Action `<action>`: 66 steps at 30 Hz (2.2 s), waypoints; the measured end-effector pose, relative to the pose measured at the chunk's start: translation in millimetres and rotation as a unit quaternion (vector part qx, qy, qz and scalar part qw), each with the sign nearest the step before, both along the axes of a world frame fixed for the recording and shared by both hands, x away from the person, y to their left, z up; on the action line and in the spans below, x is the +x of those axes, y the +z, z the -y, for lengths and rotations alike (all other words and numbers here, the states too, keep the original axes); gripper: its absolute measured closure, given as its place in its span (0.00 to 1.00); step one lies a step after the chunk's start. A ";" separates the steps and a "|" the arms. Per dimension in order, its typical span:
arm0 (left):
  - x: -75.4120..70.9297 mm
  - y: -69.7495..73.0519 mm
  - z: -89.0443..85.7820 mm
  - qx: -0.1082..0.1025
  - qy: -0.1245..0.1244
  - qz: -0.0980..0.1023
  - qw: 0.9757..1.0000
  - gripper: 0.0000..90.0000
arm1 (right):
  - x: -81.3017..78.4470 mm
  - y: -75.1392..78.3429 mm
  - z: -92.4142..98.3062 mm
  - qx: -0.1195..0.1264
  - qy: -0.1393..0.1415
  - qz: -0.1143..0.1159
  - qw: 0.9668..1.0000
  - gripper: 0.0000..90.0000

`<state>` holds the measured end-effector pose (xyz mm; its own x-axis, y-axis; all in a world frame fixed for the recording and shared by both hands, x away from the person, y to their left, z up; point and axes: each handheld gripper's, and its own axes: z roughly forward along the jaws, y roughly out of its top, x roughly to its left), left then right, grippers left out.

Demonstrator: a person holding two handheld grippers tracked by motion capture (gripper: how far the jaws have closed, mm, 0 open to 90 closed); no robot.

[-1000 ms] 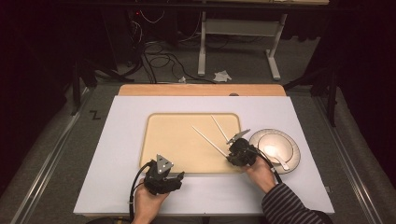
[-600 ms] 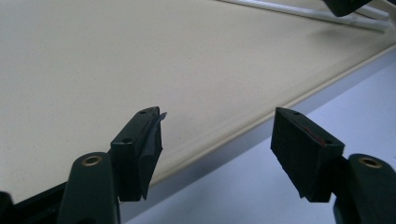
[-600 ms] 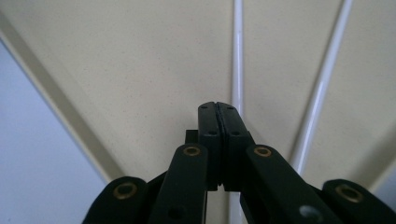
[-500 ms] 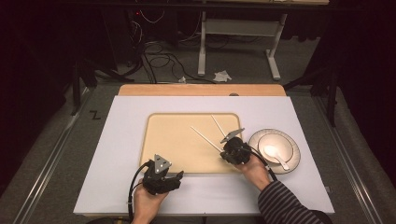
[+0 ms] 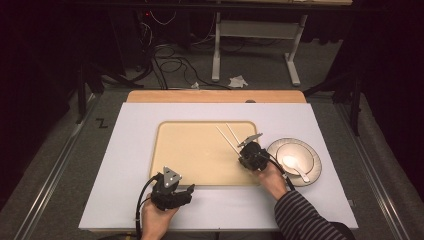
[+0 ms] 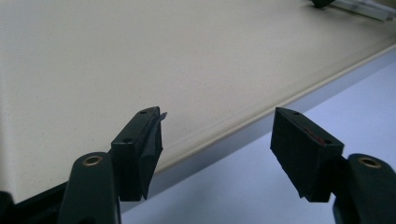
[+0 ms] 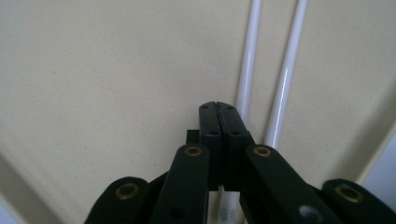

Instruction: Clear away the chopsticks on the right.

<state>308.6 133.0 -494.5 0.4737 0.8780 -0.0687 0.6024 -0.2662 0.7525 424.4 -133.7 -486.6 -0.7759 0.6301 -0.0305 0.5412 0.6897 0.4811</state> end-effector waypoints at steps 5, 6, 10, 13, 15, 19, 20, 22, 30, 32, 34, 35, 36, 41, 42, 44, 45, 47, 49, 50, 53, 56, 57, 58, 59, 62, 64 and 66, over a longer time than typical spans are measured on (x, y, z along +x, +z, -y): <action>-1.0 -0.4 -0.9 0.002 0.001 -0.002 1.000 0.38 | 5.6 -2.9 -1.1 -0.009 -0.013 0.001 1.000 1.00; -1.4 -0.5 -1.0 0.002 0.002 -0.002 1.000 0.38 | 7.0 -3.3 -0.2 -0.009 -0.017 0.003 1.000 1.00; -3.0 -0.7 -2.0 0.002 0.006 -0.001 1.000 0.38 | 11.6 -3.9 1.4 -0.009 -0.040 0.013 0.999 1.00; -4.1 -1.1 -2.9 0.004 0.010 -0.003 1.000 0.38 | 15.0 -4.2 2.6 -0.011 -0.052 0.018 0.998 1.00; -5.2 -1.2 -3.7 0.004 0.012 -0.003 1.000 0.38 | 17.2 -3.9 3.3 -0.011 -0.057 0.017 0.998 1.00; -8.0 -1.1 -6.5 0.003 0.019 -0.001 1.000 0.38 | 22.0 -4.3 4.3 -0.010 -0.068 0.020 0.997 1.00; -8.6 -0.9 -7.4 0.003 0.021 -0.001 1.000 0.38 | 22.7 -4.1 4.2 -0.009 -0.071 0.017 0.997 1.00; -9.6 -0.9 -8.7 0.003 0.024 -0.002 1.000 0.38 | 23.9 -3.6 3.6 -0.013 -0.073 0.016 0.997 1.00; -13.4 -0.8 -11.9 0.003 0.034 -0.001 0.999 0.38 | 28.4 -3.7 3.5 -0.010 -0.081 0.014 0.997 1.00; -14.5 -0.6 -13.2 0.001 0.036 0.000 0.999 0.38 | 29.0 -3.6 3.8 -0.010 -0.081 0.014 0.997 1.00; -15.1 -0.4 -14.0 0.002 0.038 0.001 0.999 0.38 | 29.7 -3.5 4.1 -0.010 -0.083 0.013 0.996 1.00; -15.5 -0.3 -14.5 0.002 0.038 0.001 0.999 0.38 | 29.8 -3.6 4.1 -0.010 -0.084 0.014 0.996 1.00; -15.8 -0.2 -14.7 0.002 0.039 0.001 0.999 0.38 | 29.8 -3.6 4.2 -0.010 -0.084 0.014 0.996 1.00; -16.0 -0.5 -14.3 0.004 0.039 0.001 0.999 0.38 | 30.1 -3.1 5.3 -0.010 -0.086 0.010 0.996 0.99; -16.3 -0.3 -14.1 0.005 0.040 0.000 0.999 0.38 | 30.1 -3.1 5.8 -0.011 -0.085 0.011 0.996 0.97; -16.3 -0.4 -14.2 0.005 0.039 0.000 0.999 0.38 | 30.0 -3.1 6.1 -0.011 -0.085 0.011 0.996 0.94; -16.3 -0.6 -14.3 0.004 0.040 0.001 0.999 0.38 | 30.1 -3.0 6.1 -0.011 -0.085 0.011 0.996 0.93; -16.5 -0.5 -14.6 0.003 0.040 0.001 0.999 0.38 | 30.1 -3.0 6.0 -0.012 -0.085 0.011 0.996 0.91; -16.6 -0.2 -14.7 0.004 0.041 0.002 0.999 0.38 | 29.8 -2.8 6.0 -0.012 -0.089 0.010 0.996 0.89; -16.6 -0.3 -14.7 0.004 0.041 0.002 0.999 0.38 | 30.1 -2.8 6.4 -0.012 -0.087 0.010 0.996 0.87; -16.4 -0.2 -14.4 0.006 0.039 0.000 0.999 0.38 | 30.2 -3.4 7.0 -0.008 -0.086 0.012 0.996 0.85; -16.4 -0.3 -14.2 0.007 0.039 0.000 0.999 0.38 | 30.4 -3.1 7.9 -0.007 -0.086 0.011 0.996 0.82; -16.2 -0.4 -14.0 0.006 0.039 0.000 0.999 0.38 | 30.4 -2.7 8.0 -0.008 -0.086 0.008 0.996 0.82; -16.0 -0.4 -13.9 0.007 0.039 0.000 0.999 0.38 | 30.2 -2.6 7.8 -0.007 -0.086 0.008 0.996 0.81; -16.0 -0.4 -13.6 0.007 0.038 0.000 0.999 0.38 | 30.1 -2.7 7.8 -0.005 -0.084 0.007 0.996 0.80; -15.8 -0.6 -13.0 0.008 0.039 0.002 0.999 0.38 | 29.3 -1.8 7.7 -0.004 -0.083 0.011 0.996 0.78; -15.9 -0.6 -13.1 0.007 0.039 0.003 0.999 0.38 | 29.0 0.4 9.0 0.001 -0.082 0.015 0.997 0.75; -15.8 -0.7 -13.2 0.007 0.040 0.003 0.999 0.38 | 29.0 1.6 10.5 0.007 -0.083 0.014 0.996 0.74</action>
<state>292.8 146.2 -495.1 0.4030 0.9136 -0.0537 0.6175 -0.2282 0.7527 453.4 -144.3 -484.9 -0.6604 0.7498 -0.0414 0.6327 0.5852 0.5072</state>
